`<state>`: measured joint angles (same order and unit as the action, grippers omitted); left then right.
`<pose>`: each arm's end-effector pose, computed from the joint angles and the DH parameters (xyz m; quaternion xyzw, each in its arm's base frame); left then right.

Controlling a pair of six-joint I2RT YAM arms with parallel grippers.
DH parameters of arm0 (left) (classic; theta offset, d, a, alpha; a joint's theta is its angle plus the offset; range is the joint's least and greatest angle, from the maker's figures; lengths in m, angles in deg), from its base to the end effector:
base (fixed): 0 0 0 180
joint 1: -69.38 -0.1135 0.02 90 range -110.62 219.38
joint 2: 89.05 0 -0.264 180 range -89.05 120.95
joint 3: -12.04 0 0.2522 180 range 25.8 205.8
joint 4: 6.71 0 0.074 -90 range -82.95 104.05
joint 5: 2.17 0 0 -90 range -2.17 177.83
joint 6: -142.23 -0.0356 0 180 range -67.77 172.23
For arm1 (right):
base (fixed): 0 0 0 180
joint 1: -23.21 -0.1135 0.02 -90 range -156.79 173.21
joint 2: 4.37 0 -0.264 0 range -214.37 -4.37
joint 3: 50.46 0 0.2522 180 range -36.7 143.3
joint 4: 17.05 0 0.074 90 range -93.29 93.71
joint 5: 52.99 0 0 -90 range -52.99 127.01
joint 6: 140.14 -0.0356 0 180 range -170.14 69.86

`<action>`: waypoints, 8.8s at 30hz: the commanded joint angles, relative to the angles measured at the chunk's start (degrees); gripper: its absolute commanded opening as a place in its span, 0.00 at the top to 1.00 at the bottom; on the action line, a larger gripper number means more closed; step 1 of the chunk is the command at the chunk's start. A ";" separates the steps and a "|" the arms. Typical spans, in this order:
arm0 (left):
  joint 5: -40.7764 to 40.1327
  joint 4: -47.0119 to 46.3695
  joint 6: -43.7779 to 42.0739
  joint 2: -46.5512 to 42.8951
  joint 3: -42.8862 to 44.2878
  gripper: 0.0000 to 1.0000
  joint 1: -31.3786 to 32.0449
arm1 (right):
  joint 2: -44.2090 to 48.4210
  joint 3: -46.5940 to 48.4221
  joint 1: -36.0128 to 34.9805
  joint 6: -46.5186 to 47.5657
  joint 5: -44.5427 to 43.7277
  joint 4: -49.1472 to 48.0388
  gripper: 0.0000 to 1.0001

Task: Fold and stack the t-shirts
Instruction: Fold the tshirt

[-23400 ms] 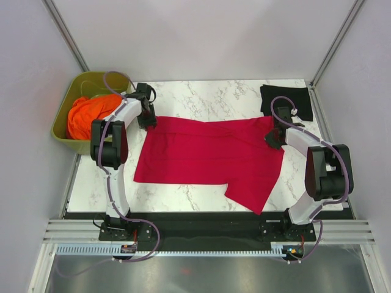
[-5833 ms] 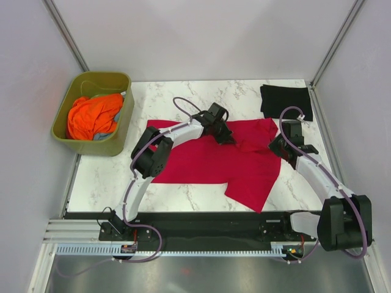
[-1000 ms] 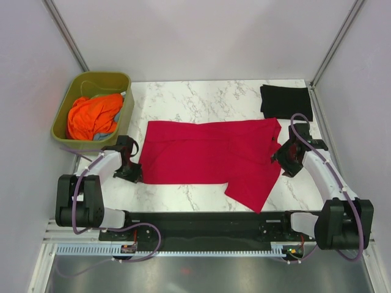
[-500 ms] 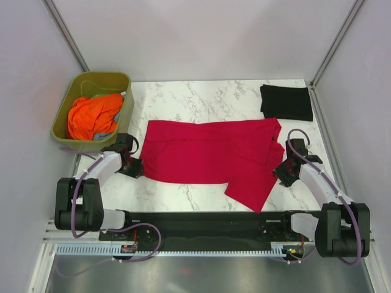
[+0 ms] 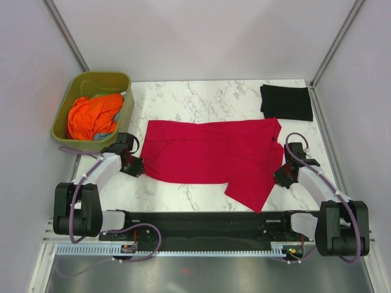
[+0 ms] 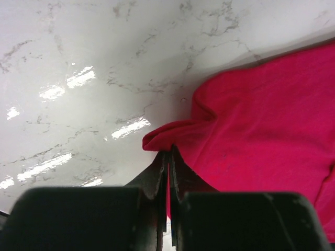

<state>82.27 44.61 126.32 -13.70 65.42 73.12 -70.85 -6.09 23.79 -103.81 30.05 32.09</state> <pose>0.2183 -0.0108 0.1698 -0.5751 0.8037 -0.0538 0.1431 0.1834 -0.0062 0.1571 0.4578 0.8720 0.0191 0.1722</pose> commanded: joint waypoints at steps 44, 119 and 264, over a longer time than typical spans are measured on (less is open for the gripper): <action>-7.62 3.40 7.83 5.42 13.82 0.98 4.51 | -5.69 16.77 -0.14 11.22 -1.92 -4.00 0.87; -14.82 4.98 9.67 4.45 17.95 0.98 14.71 | 7.15 7.52 -5.24 11.21 -4.46 2.94 1.00; -20.03 10.60 -17.83 16.41 28.76 0.66 11.98 | -14.30 28.10 5.40 13.69 -5.35 7.96 0.59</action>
<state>62.58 53.90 113.49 7.91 91.14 84.73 -87.74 19.59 29.43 -87.62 24.82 37.55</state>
